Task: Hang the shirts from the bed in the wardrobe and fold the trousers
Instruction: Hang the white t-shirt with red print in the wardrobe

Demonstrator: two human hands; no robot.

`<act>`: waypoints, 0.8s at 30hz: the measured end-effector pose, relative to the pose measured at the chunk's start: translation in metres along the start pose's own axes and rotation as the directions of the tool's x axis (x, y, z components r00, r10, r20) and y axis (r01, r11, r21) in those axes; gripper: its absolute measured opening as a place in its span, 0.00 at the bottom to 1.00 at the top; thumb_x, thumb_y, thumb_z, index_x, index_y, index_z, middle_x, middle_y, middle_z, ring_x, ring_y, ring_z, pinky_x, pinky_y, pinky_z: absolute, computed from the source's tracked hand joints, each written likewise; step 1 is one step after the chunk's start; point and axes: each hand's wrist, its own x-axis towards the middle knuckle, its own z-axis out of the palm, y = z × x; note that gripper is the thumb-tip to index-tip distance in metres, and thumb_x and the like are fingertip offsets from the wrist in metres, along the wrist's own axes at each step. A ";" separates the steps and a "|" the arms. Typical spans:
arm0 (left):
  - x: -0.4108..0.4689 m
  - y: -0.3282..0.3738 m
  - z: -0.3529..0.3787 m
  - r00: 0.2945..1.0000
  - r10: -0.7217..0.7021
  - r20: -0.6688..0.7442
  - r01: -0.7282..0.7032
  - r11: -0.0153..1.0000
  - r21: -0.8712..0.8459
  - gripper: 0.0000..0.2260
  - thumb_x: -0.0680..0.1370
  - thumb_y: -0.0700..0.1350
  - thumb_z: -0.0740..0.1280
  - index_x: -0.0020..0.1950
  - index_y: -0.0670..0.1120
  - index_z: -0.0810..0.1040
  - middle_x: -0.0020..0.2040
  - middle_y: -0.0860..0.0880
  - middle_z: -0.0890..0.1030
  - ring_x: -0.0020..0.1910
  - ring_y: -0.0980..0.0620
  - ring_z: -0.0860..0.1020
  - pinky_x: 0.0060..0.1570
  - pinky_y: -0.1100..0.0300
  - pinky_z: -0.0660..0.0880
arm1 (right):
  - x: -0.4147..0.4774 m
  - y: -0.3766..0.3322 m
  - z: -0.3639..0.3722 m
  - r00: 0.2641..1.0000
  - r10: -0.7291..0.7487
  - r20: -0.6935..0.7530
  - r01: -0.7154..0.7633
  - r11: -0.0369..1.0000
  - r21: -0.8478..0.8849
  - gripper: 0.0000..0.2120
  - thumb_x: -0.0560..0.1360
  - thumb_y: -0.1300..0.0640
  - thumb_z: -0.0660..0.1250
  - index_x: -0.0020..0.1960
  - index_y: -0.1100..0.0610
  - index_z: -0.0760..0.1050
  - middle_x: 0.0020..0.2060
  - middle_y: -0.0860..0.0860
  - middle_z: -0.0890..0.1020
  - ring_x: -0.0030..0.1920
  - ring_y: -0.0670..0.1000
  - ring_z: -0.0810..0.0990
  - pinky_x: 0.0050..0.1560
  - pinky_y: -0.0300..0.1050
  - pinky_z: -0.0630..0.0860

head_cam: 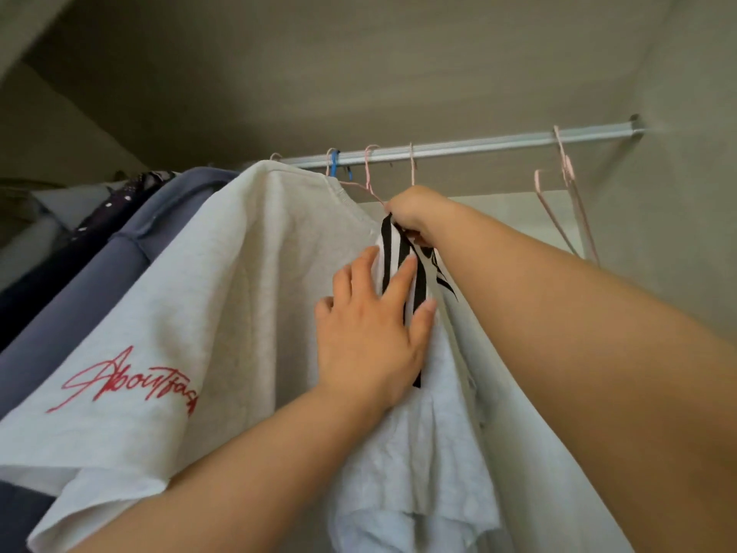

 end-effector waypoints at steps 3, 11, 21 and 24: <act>-0.004 -0.009 -0.010 0.994 0.077 0.074 -0.088 0.985 0.151 0.29 0.76 0.65 0.52 0.76 0.59 0.54 0.78 0.50 0.43 0.74 0.50 0.40 0.70 0.43 0.45 | -0.012 -0.004 0.003 0.999 -0.027 0.023 0.028 0.999 -0.035 0.16 0.80 0.44 0.56 0.44 0.55 0.70 0.44 0.55 0.75 0.41 0.53 0.72 0.44 0.44 0.69; -0.016 -0.012 -0.041 0.962 0.119 0.246 -0.208 0.901 0.380 0.26 0.77 0.63 0.51 0.74 0.56 0.60 0.78 0.49 0.41 0.75 0.47 0.35 0.67 0.36 0.32 | -0.057 0.021 0.014 0.987 -0.155 0.048 0.153 0.987 0.057 0.18 0.79 0.46 0.57 0.58 0.58 0.76 0.49 0.52 0.75 0.51 0.52 0.72 0.57 0.48 0.70; -0.112 -0.017 -0.058 0.924 0.123 0.363 -0.292 0.839 0.458 0.27 0.79 0.61 0.50 0.77 0.54 0.56 0.79 0.47 0.46 0.76 0.45 0.40 0.68 0.38 0.31 | -0.202 0.109 0.085 0.959 -0.222 -0.175 0.232 0.972 0.040 0.18 0.81 0.51 0.54 0.69 0.51 0.68 0.67 0.51 0.72 0.66 0.52 0.70 0.65 0.46 0.65; -0.153 -0.021 -0.071 0.911 0.162 0.379 -0.331 0.834 0.440 0.27 0.78 0.60 0.55 0.75 0.52 0.62 0.78 0.46 0.54 0.77 0.42 0.49 0.70 0.38 0.36 | -0.264 0.137 0.116 0.945 -0.252 -0.208 0.257 0.966 -0.002 0.19 0.80 0.54 0.57 0.70 0.55 0.69 0.67 0.52 0.72 0.66 0.54 0.69 0.64 0.44 0.63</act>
